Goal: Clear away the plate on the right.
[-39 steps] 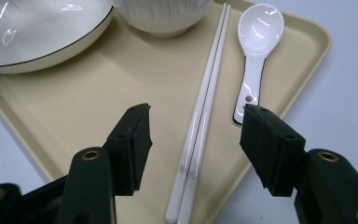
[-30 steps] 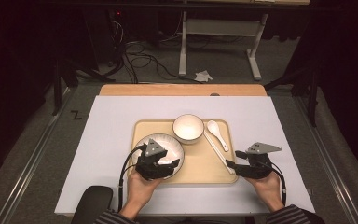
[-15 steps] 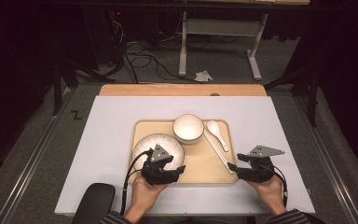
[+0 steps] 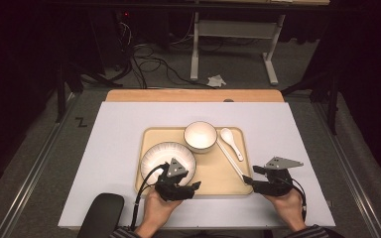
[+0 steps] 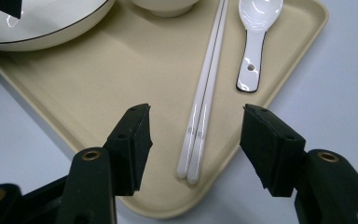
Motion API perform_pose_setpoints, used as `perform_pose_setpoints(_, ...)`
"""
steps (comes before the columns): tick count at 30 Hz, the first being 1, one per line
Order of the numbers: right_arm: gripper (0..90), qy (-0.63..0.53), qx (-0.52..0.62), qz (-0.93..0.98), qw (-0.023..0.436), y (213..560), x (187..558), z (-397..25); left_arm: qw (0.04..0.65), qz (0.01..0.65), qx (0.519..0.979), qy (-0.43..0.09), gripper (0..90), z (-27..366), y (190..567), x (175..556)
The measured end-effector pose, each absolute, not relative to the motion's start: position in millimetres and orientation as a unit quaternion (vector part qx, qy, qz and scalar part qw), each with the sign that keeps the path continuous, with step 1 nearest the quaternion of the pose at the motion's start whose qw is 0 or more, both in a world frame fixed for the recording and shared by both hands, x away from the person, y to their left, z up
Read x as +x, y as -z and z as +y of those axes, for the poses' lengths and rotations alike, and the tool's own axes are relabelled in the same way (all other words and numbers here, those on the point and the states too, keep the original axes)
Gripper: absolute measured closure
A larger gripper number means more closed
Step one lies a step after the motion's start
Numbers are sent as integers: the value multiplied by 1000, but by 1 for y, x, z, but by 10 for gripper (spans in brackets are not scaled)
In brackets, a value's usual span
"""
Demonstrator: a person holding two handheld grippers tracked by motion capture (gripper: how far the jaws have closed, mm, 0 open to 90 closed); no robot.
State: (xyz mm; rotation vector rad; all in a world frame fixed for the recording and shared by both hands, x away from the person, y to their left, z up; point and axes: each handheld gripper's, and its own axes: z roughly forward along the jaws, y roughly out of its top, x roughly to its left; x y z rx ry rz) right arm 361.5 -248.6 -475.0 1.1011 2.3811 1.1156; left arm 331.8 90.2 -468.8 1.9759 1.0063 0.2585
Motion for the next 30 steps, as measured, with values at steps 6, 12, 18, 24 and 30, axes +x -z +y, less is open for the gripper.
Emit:
perform_pose_setpoints(6,440,-386,381,827,146,476,359,-249,434,398,802,-101,404,84,474,330)
perform_pose_setpoints(12,440,-385,380,829,143,477,357,-250,427,395,807,-101,403,80,479,328)
perform_pose_setpoints(18,440,-382,381,830,142,478,356,-250,423,391,810,-106,401,77,482,327)
perform_pose_setpoints(24,440,-379,382,832,137,479,353,-249,418,387,815,-106,402,75,486,326)
perform_pose_setpoints(30,440,-375,383,834,135,480,352,-249,415,385,818,-104,402,74,488,326)
